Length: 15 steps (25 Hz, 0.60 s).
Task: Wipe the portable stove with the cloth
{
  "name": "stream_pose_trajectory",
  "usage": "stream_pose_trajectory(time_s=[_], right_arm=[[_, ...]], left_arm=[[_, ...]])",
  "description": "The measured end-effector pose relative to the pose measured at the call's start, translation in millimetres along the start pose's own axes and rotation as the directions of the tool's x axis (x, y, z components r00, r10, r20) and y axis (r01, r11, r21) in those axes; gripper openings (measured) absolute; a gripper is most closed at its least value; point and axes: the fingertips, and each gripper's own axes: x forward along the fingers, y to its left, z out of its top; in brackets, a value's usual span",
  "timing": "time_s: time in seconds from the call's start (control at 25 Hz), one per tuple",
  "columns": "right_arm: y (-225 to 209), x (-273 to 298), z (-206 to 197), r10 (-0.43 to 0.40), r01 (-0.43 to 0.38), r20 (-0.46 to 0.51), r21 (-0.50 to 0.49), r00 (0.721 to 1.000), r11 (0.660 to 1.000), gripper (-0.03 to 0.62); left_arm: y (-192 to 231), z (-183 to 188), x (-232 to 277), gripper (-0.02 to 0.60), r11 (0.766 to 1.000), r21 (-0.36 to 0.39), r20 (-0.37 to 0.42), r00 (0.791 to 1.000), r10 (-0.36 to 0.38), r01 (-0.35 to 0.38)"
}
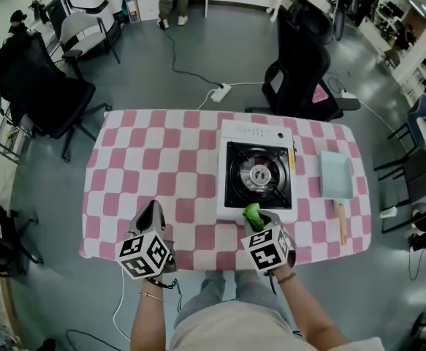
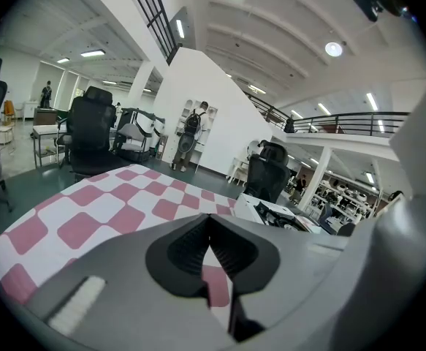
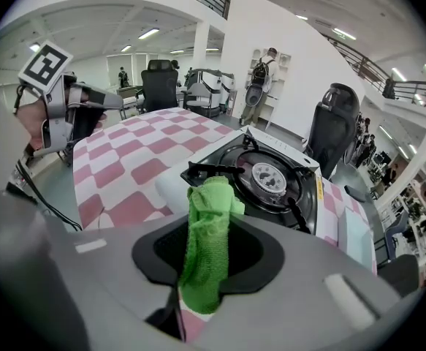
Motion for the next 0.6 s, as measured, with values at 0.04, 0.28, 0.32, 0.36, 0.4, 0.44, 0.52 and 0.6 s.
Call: stream_pose_trajectory(time_s=[0.04, 0.28, 0.32, 0.36, 0.4, 0.44, 0.52, 0.6], right_arm=[[3, 1, 2, 0.007, -0.007, 0.004, -0.001, 1.0, 1.0, 0.094], [24, 7, 17, 0.05, -0.05, 0.028, -0.019, 0.998, 0.999, 0.094], [27, 8, 20, 0.056, -0.055, 0.031, -0.026, 0.998, 0.998, 0.094], [30, 8, 22, 0.061, -0.06, 0.033, -0.032, 0.998, 0.998, 0.094], [33, 9, 25, 0.066, -0.064, 0.035, -0.038, 0.997, 0.997, 0.094], [36, 10, 27, 0.07, -0.069, 0.036, -0.042, 0.997, 0.997, 0.094], [40, 11, 30, 0.08, -0.077, 0.04, -0.051, 0.996, 0.996, 0.094], [45, 12, 34, 0.091, -0.088, 0.042, -0.06, 0.995, 0.994, 0.094]], left_arm=[[2, 0, -2, 0.001, 1.0, -0.003, 0.001, 1.0, 0.006, -0.006], [18, -2, -15, 0.001, 0.999, -0.019, 0.012, 0.999, 0.044, -0.044], [21, -2, -17, 0.0, 0.998, -0.022, 0.014, 0.999, 0.052, -0.052], [24, -2, -20, 0.0, 0.998, -0.026, 0.016, 0.998, 0.06, -0.06], [28, -2, -23, 0.0, 0.997, -0.029, 0.017, 0.998, 0.068, -0.068], [31, -3, -26, 0.002, 0.997, -0.032, 0.017, 0.997, 0.077, -0.076], [38, -4, -32, 0.0, 0.995, -0.04, 0.019, 0.995, 0.093, -0.093], [44, -5, -38, 0.0, 0.993, -0.05, 0.021, 0.994, 0.111, -0.11]])
